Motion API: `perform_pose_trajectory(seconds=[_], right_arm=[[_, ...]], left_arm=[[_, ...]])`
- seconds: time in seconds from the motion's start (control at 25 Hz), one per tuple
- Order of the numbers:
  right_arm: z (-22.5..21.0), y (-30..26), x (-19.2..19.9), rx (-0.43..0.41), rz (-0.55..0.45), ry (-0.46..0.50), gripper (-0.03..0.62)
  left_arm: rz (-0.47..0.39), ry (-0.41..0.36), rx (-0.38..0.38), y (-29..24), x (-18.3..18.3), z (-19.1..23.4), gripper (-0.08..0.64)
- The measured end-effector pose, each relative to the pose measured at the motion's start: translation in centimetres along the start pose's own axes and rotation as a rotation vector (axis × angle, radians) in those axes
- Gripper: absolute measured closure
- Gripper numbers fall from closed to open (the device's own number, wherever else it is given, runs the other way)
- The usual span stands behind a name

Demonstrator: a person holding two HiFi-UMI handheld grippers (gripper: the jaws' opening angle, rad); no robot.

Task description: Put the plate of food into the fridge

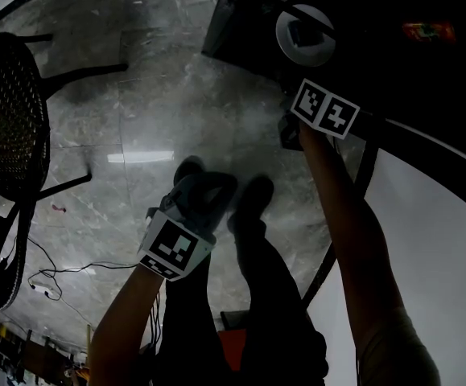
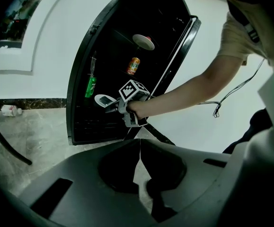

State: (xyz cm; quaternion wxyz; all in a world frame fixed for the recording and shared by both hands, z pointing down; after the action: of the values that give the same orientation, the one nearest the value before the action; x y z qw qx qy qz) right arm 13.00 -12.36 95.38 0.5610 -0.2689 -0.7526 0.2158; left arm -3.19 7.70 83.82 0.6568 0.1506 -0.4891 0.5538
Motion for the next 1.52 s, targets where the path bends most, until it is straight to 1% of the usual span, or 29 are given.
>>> perform_pose_trajectory(seconds=[0.16, 0.32, 0.44, 0.68, 0.76, 0.96, 1.04, 1.12, 1.32, 1.44, 1.52], right_arm=[[2.0, 0.6, 0.2, -0.065, 0.021, 0.126, 0.331], [2.7, 0.2, -0.4, -0.091, 0.015, 0.219, 0.331], [2.5, -0.2, -1.0, -0.096, 0.012, 0.244, 0.331], [1.5, -0.8, -2.3, -0.083, -0.005, 0.248, 0.331], [2.3, -0.1, -2.5, -0.114, -0.019, 0.279, 0.331], [5.9, 2.7, -2.3, -0.217, -0.046, 0.398, 0.330], [7.1, 3.7, -2.7, -0.238, -0.056, 0.389, 0.331], [8.0, 4.8, -3.4, -0.255, -0.068, 0.352, 0.331], [10.7, 9.4, -5.9, -0.307, -0.099, 0.181, 0.331], [12.6, 13.5, -6.8, -0.360, -0.069, 0.115, 0.331], [13.9, 16.0, -7.1, -0.386, -0.057, 0.112, 0.336]], left_arm=[[-0.001, -0.006, -0.002, 0.0, 0.1, -0.1, 0.545], [0.004, -0.018, 0.007, 0.0, 0.3, -0.6, 0.545], [0.009, -0.015, 0.005, 0.1, 0.5, -0.6, 0.545], [0.015, -0.012, 0.005, 0.2, 0.4, -0.8, 0.545], [0.007, -0.007, -0.006, 0.3, 0.3, -0.6, 0.545], [-0.008, -0.002, -0.035, 0.5, -0.6, -0.1, 0.545], [-0.018, -0.011, -0.049, 0.7, -1.4, 0.1, 0.545], [-0.029, -0.015, -0.066, 0.9, -2.2, 0.4, 0.545], [-0.081, 0.000, -0.117, 1.5, -5.0, 0.9, 0.545], [-0.120, 0.005, -0.131, 1.9, -7.2, 0.5, 0.545], [-0.126, -0.015, -0.133, 2.9, -8.7, 0.3, 0.545]])
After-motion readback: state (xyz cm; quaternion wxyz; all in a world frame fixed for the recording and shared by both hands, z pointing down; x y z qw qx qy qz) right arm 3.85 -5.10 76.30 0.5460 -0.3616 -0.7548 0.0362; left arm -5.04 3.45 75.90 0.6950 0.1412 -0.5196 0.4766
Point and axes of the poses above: the fingertips, and each gripper's own axes: y backward along the fingers, z to its left, x out of its underside, the point moved 2 cm from there along y, backward along the fingers, and after that the axes turned 13 degrees about -z, right-handed, at the moved point
